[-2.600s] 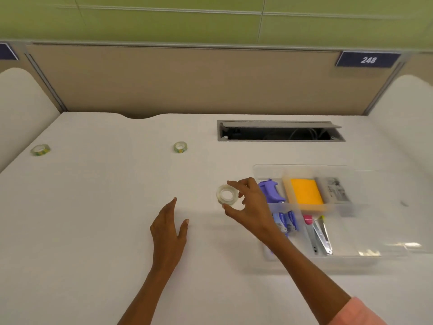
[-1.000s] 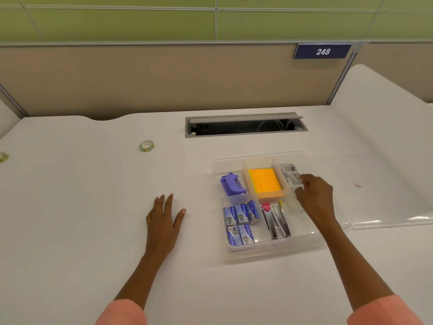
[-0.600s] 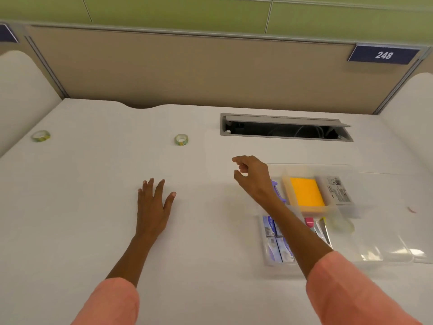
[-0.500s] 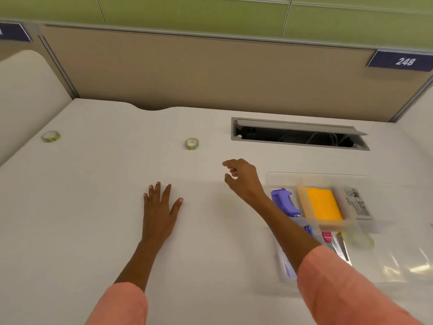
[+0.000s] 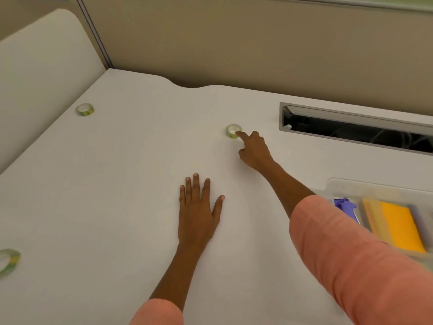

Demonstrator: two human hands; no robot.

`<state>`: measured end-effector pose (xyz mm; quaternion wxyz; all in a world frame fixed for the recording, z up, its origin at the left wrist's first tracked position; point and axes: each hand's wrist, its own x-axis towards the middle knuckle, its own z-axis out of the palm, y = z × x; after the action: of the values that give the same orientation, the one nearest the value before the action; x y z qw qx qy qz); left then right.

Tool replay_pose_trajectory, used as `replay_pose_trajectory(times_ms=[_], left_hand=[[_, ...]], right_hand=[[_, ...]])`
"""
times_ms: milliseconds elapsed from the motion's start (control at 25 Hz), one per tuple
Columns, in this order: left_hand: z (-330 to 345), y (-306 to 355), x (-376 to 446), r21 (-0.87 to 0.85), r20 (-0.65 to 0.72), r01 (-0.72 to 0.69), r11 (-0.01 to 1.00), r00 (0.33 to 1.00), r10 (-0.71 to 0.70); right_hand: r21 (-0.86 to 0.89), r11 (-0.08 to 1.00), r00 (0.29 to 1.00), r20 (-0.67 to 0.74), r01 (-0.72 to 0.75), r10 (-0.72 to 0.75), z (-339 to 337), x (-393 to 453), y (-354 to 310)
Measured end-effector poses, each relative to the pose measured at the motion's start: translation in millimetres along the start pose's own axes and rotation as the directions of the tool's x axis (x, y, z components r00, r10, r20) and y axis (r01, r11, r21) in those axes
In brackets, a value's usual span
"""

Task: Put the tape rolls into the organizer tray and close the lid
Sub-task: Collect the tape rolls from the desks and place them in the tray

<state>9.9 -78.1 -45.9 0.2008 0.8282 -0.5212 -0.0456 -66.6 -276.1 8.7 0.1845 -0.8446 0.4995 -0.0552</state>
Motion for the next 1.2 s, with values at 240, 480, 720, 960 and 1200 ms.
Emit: replay_pose_trajectory(times_ms=[240,480,720,960,1200], left_hand=[[1,-1,0,0.0,-0.015,-0.006,1.0,1.0,0.006],[-5,1,-3,-0.045,0.009,-0.014,0.999,1.0,0.015],[-13,28,-29,-0.188,0.057,0.05,0.981,0.998,-0.04],[-15,115,-71,-0.461,0.084,-0.031,0.887,0.993,0.078],[-11,187,-108,-0.619,0.129,-0.063,0.783,0.975,0.18]], right_hand=[[-0.081,0.997,0.999,-0.052,0.012,-0.016,6,-2,1],[0.154,0.988,0.996,-0.089,0.004,0.01,2,-56,12],[0.315,0.949,0.99,-0.132,-0.002,0.046,-18,-121,33],[0.48,0.876,0.922,-0.315,-0.048,0.223,-76,-219,97],[0.446,0.856,0.853,-0.307,-0.262,0.422,-130,-315,206]])
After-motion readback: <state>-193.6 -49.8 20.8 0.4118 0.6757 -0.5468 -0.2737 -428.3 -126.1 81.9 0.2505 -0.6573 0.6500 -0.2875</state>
